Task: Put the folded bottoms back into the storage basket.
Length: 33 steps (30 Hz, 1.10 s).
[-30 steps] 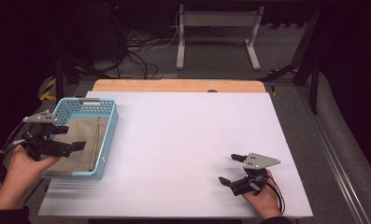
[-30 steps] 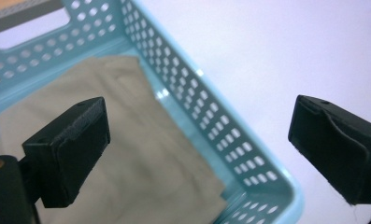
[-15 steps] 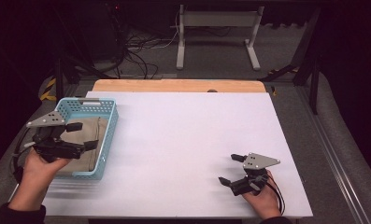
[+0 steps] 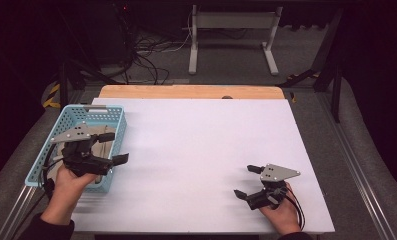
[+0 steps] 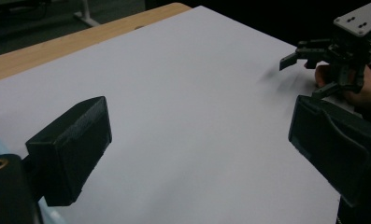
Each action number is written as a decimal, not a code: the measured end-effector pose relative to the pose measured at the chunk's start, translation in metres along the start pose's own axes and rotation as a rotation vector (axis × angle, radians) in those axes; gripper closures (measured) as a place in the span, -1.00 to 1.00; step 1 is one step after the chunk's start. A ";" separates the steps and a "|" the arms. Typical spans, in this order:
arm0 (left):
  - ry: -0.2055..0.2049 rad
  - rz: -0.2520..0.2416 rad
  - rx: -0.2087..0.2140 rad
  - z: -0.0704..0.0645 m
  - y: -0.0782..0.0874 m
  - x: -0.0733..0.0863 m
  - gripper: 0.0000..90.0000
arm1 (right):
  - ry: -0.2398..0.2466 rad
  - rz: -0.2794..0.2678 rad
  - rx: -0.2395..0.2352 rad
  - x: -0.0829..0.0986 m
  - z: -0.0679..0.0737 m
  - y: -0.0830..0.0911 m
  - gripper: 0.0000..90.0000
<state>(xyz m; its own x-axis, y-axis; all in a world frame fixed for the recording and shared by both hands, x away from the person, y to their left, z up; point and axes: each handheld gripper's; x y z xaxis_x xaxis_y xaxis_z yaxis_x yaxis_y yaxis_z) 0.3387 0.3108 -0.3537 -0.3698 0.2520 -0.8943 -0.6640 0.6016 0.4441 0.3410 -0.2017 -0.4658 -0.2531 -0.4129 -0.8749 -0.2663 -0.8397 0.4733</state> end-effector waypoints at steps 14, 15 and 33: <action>-0.051 -0.049 0.105 -0.028 -0.043 0.011 -0.90 | 0.007 -0.005 -0.006 0.000 0.001 0.000 -0.91; -0.057 -0.044 0.103 -0.030 -0.047 0.012 -0.91 | 0.006 -0.006 -0.007 0.000 0.001 0.000 -0.91; -0.023 -0.099 0.103 -0.047 -0.085 0.048 -0.96 | 0.016 -0.007 -0.011 0.000 0.002 0.000 -0.91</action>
<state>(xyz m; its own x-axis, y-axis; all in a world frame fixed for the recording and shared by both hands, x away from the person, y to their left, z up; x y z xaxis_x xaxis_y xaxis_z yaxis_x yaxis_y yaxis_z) 0.3470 0.2358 -0.4317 -0.2900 0.2046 -0.9349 -0.6258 0.6985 0.3470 0.3395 -0.2010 -0.4652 -0.2366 -0.4122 -0.8798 -0.2581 -0.8464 0.4659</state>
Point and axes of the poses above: each handheld gripper's, and its own axes: y roughly backward along the jaws, x roughly out of its underside, z roughly to its left, and after that the axes turned 12 degrees about -x, right-handed
